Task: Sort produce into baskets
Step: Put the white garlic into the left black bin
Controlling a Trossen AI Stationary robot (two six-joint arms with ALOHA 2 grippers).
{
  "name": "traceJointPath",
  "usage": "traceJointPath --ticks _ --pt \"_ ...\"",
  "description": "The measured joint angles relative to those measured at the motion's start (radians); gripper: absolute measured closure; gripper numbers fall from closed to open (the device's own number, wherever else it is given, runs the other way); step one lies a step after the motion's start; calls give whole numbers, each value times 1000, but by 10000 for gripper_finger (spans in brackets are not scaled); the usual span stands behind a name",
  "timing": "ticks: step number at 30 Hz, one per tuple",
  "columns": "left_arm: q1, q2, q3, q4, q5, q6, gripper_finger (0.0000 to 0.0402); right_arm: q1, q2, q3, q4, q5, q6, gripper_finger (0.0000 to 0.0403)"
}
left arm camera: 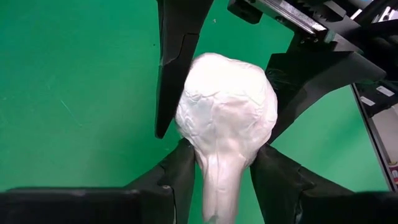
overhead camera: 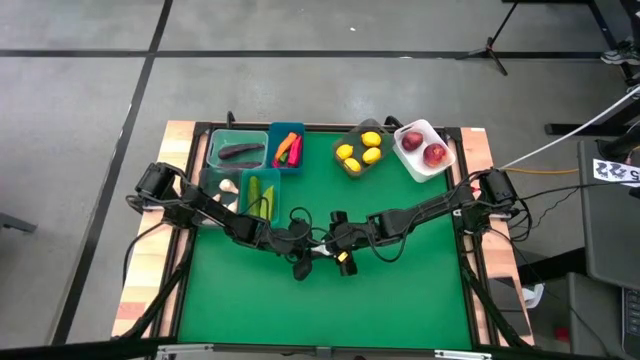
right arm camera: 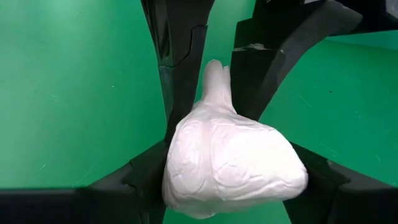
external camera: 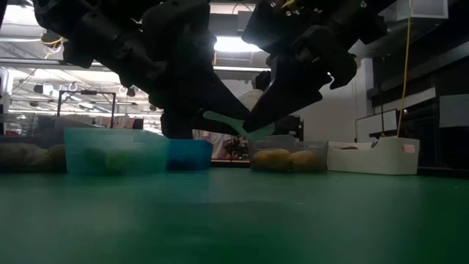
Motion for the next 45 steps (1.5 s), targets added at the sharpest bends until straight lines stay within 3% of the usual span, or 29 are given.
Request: traceJointPath --ticks 17,20,28,32,38,45 --pt "1 1 0 2 5 -4 297 0 -3 1 -49 0 0 154" --pt "1 1 0 1 4 -5 292 0 -3 -1 -84 -2 -2 132" --pt "1 1 0 -20 5 -4 289 1 -2 -2 -118 24 11 20" --pt "4 -5 0 -124 5 -26 289 1 -10 -2 -235 36 35 7" --pt "40 -138 -1 -383 5 -90 288 1 -10 -4 -381 35 47 24" --pt "56 -440 -1 -573 -12 -41 288 0 -10 -6 -399 32 55 26"
